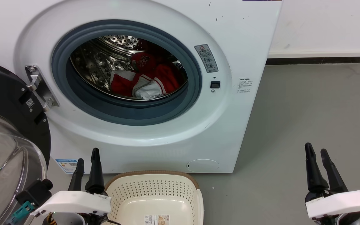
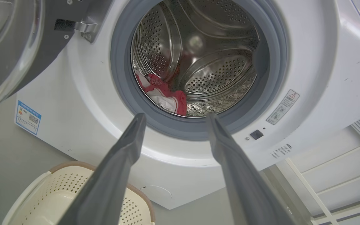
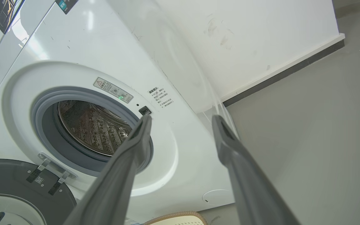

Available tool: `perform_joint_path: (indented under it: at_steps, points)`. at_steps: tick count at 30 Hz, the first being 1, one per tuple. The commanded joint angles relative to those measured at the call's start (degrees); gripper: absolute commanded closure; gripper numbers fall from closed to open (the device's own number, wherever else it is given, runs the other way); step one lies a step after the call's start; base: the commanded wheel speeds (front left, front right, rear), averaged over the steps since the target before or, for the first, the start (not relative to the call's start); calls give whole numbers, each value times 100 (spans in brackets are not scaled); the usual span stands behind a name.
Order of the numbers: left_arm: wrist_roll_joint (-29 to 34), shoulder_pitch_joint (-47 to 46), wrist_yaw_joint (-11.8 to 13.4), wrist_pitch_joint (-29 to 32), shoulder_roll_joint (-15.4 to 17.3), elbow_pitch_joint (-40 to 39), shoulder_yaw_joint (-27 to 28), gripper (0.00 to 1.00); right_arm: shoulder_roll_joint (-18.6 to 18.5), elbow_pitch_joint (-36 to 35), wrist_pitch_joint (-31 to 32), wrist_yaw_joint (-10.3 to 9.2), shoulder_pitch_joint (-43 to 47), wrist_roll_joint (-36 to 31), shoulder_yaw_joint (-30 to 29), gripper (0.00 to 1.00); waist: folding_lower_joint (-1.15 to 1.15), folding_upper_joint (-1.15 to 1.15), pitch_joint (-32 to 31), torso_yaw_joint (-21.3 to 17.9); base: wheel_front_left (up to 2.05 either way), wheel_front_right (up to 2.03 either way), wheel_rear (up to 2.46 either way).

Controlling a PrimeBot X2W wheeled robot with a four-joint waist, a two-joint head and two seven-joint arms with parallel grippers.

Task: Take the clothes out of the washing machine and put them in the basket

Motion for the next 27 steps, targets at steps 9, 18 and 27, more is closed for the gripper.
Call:
perform_joint_path:
  at_steps: [9,18,27]
  points:
    - [760,59,94,-195,32,-217,-113,0,-26,-183,-199,0,105,-804,40,0,0,0,-6,14,0,0,0]
    - [1361,140,121,-340,35,-315,-151,0,-26,-304,-348,0,196,-1421,36,0,0,0,2,22,0,0,0]
    - [1933,217,179,-481,31,-397,-202,0,-26,-447,-484,0,302,-1989,18,0,0,0,7,24,0,0,0]
